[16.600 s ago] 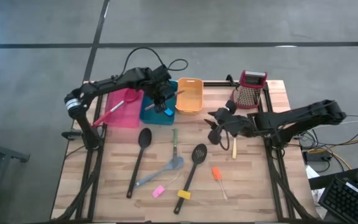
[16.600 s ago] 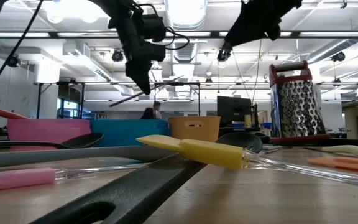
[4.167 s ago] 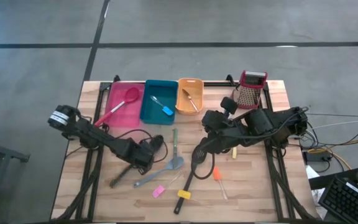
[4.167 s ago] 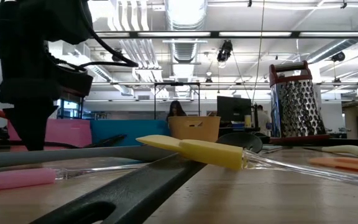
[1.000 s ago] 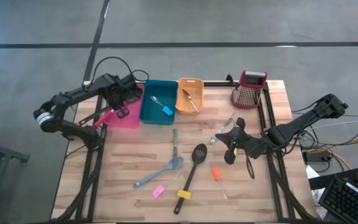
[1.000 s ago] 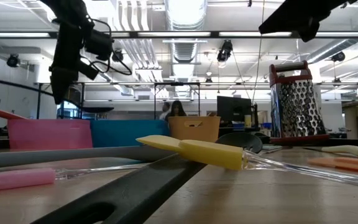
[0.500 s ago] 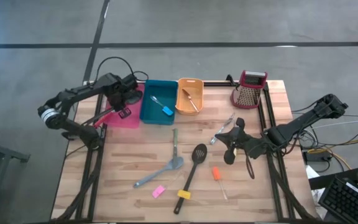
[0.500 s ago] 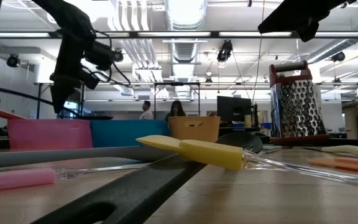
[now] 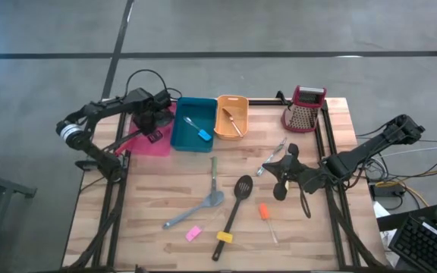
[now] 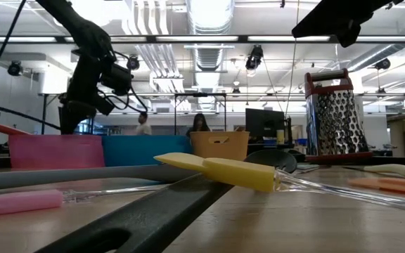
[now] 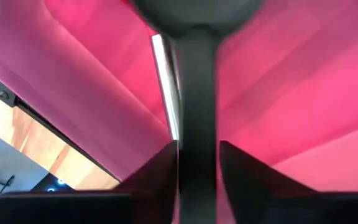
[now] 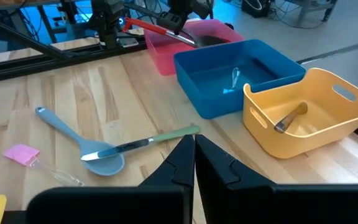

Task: Pick & Place Kitchen Items
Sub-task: Put the black serving spoon into the pink bin, then put the yellow knife into the yellow bin

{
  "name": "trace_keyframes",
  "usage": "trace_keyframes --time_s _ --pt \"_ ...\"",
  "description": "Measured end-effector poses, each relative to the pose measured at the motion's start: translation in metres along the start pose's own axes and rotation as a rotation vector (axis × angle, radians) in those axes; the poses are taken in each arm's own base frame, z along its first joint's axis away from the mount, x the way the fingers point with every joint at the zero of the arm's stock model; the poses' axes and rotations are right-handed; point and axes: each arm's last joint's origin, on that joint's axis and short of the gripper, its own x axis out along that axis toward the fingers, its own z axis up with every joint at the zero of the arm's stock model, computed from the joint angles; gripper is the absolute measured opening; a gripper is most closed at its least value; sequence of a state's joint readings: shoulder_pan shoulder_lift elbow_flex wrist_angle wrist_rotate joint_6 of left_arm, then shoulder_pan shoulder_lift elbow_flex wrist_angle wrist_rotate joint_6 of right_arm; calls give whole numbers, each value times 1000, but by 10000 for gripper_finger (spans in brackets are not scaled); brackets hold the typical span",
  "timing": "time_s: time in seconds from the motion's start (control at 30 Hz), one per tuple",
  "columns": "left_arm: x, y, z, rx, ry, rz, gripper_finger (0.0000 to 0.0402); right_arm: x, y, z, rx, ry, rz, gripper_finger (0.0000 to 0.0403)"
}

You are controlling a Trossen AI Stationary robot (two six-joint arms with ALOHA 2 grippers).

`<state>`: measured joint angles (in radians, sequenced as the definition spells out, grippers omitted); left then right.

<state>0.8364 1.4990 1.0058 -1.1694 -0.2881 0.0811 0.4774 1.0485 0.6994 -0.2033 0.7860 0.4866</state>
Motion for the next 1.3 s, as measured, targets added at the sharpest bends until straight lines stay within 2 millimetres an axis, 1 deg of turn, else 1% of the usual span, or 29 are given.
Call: trace_keyframes --time_s 0.1,0.2,0.3,0.4,0.5,0.57,0.63,0.73,0.83,0.93,1.07,1.13,1.2,1.3 --pt "-1 0 -1 -6 -6 1 184 0 0 0 0 0 0 9" --pt "-3 1 -2 -9 -7 1 225 0 0 0 0 0 0 9" --pt "-7 1 -4 -30 -8 1 245 0 0 0 0 0 0 9" --pt "-18 0 -5 -85 -108 -3 249 0 0 0 0 0 0 9" --pt "-37 -8 -8 -91 -286 -29 248 0 0 0 -1 1 -1 9" --pt "-54 -16 -15 -95 -420 -78 249 0 0 0 -1 0 -1 9" --pt "-74 -28 -25 -104 -566 -140 249 0 0 0 -1 -2 -5 9" --pt "-102 -53 -43 -102 -852 -240 249 0 -1 1 -2 -24 -48 9" --pt "-116 -86 -64 -24 -1157 -345 249 0 -2 1 -2 -40 -77 9" --pt "-118 -118 -89 85 -1395 -474 250 0 -2 1 -1 -40 -78 9" --pt "-107 -151 -123 224 -1602 -564 250 0 -2 1 0 -40 -77 9" --pt "-100 -162 -135 275 -1677 -557 250 0 -2 2 5 -43 -76 9" --pt "-93 -169 -144 281 -1738 -541 250 0 -2 2 21 -51 -72 9" --pt "-86 -173 -148 322 -1801 -471 250 0 -1 4 42 -64 -63 9"
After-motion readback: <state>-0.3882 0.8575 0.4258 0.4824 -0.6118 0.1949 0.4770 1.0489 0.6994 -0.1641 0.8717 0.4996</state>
